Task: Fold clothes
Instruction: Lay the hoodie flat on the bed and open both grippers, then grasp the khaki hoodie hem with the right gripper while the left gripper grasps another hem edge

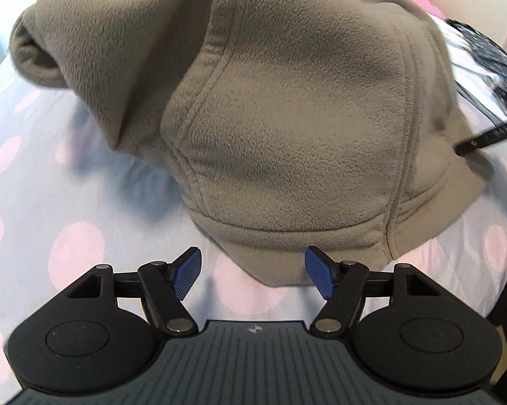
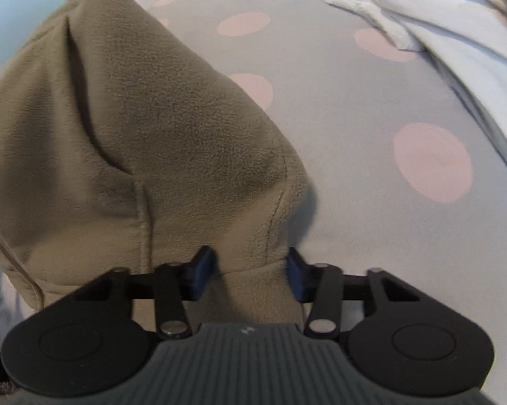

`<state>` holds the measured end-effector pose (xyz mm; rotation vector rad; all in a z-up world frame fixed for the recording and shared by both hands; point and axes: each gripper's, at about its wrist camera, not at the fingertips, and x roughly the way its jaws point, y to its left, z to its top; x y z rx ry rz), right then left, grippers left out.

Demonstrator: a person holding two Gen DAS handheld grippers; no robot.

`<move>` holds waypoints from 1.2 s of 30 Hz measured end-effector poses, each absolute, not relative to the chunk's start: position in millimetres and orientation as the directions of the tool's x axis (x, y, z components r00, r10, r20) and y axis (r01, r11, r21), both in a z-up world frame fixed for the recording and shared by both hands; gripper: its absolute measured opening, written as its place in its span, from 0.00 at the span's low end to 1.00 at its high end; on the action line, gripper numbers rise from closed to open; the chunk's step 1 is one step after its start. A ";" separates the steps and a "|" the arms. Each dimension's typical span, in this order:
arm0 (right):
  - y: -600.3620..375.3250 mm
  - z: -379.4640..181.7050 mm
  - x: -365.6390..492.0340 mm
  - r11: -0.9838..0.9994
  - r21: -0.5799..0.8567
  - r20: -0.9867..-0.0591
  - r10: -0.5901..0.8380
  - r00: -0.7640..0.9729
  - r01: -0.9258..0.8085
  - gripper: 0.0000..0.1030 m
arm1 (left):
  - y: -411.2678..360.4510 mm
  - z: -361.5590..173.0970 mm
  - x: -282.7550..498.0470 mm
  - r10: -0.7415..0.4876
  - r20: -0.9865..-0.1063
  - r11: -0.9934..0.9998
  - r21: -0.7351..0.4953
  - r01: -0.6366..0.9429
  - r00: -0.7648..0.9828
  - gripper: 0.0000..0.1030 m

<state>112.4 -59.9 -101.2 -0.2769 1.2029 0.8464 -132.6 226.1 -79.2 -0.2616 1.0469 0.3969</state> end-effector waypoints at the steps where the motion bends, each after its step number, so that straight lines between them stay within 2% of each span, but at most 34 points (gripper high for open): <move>1: -60.6 -95.8 107.8 0.673 0.229 -0.900 0.422 0.111 -0.704 0.29 | 223.3 -81.1 -131.9 0.197 -0.878 0.889 -0.027 -0.456 0.437 0.65; 4: -66.1 -71.1 97.6 0.676 0.260 -0.886 0.451 0.109 -0.689 0.20 | 211.9 -87.2 -128.8 0.202 -0.884 0.870 -0.036 -0.491 0.422 0.65; 8: -85.2 -28.2 89.5 0.675 0.363 -0.833 0.543 0.100 -0.642 0.18 | 194.0 -96.6 -126.0 0.207 -0.887 0.878 -0.016 -0.478 0.412 0.65; 15: -124.4 15.6 125.4 0.795 0.244 -0.793 0.493 0.358 -0.555 0.17 | 196.2 -104.1 -128.3 0.199 -0.892 0.877 -0.022 -0.480 0.405 0.65; 20: -133.4 2.6 164.2 0.891 0.106 -0.807 0.337 0.485 -0.442 0.17 | 216.5 -107.6 -143.8 0.207 -0.888 0.839 -0.055 -0.541 0.411 0.65; 26: -132.5 -24.8 171.4 0.894 0.037 -0.838 0.271 0.473 -0.448 0.17 | 224.2 -111.1 -150.7 0.172 -0.858 0.881 -0.086 -0.466 0.483 0.65; 29: -133.6 -29.7 180.7 0.885 0.021 -0.844 0.265 0.466 -0.465 0.17 | 224.4 -106.9 -136.2 0.182 -0.824 0.919 -0.052 -0.391 0.537 0.65; 32: -132.8 -35.4 183.8 0.884 0.025 -0.852 0.262 0.452 -0.466 0.17 | 217.7 -99.6 -128.1 0.231 -0.788 0.950 0.057 -0.307 0.571 0.65; 36: -132.8 -37.0 183.4 0.885 0.035 -0.856 0.267 0.444 -0.465 0.17 | 212.0 -89.0 -125.9 0.228 -0.742 0.972 0.137 -0.191 0.630 0.65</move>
